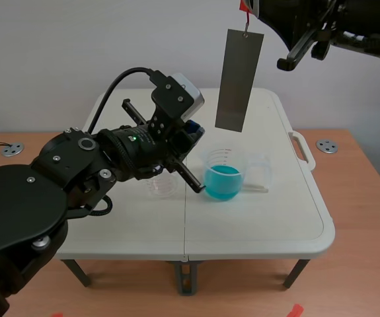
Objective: Hold the metal plate by the orange handle, dip it into the blue solution, take it out and point at it, then put the plate back in the beaker on the left.
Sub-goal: 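Point at the plate with the left hand, then lower the plate into the blue solution, then hold the plate still in the solution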
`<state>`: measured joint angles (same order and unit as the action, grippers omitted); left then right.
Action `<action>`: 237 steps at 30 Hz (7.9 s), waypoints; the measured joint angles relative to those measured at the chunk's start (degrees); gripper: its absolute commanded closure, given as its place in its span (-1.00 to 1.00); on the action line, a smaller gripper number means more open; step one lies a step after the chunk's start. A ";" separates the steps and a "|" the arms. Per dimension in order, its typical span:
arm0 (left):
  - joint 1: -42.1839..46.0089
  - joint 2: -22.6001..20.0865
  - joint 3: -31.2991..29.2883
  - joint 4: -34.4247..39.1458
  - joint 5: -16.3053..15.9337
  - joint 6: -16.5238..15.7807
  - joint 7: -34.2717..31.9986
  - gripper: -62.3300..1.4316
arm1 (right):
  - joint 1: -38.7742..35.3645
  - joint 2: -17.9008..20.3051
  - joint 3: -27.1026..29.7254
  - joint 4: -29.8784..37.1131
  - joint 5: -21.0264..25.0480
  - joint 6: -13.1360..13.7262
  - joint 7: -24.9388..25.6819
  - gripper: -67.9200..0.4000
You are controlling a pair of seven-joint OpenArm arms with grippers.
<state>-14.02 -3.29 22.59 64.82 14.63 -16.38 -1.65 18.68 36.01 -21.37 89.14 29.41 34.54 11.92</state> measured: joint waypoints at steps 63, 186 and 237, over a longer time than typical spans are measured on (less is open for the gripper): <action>62.23 -36.37 -25.92 10.67 -28.76 8.39 -2.93 0.90 | 0.00 -3.87 0.00 -6.03 -4.50 0.00 0.04 0.95; 60.83 -30.21 -1.55 -3.34 -28.63 3.28 -2.69 0.90 | -0.15 -13.14 -6.80 -26.91 -20.22 0.20 11.56 0.95; 60.83 -30.18 -1.55 -3.34 -28.63 3.28 -2.71 0.90 | -0.33 -10.73 0.98 -21.40 -19.37 6.25 11.96 0.95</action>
<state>46.81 -33.47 21.04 61.47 -14.00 -13.10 -4.36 18.35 25.28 -20.38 67.75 10.04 40.80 23.88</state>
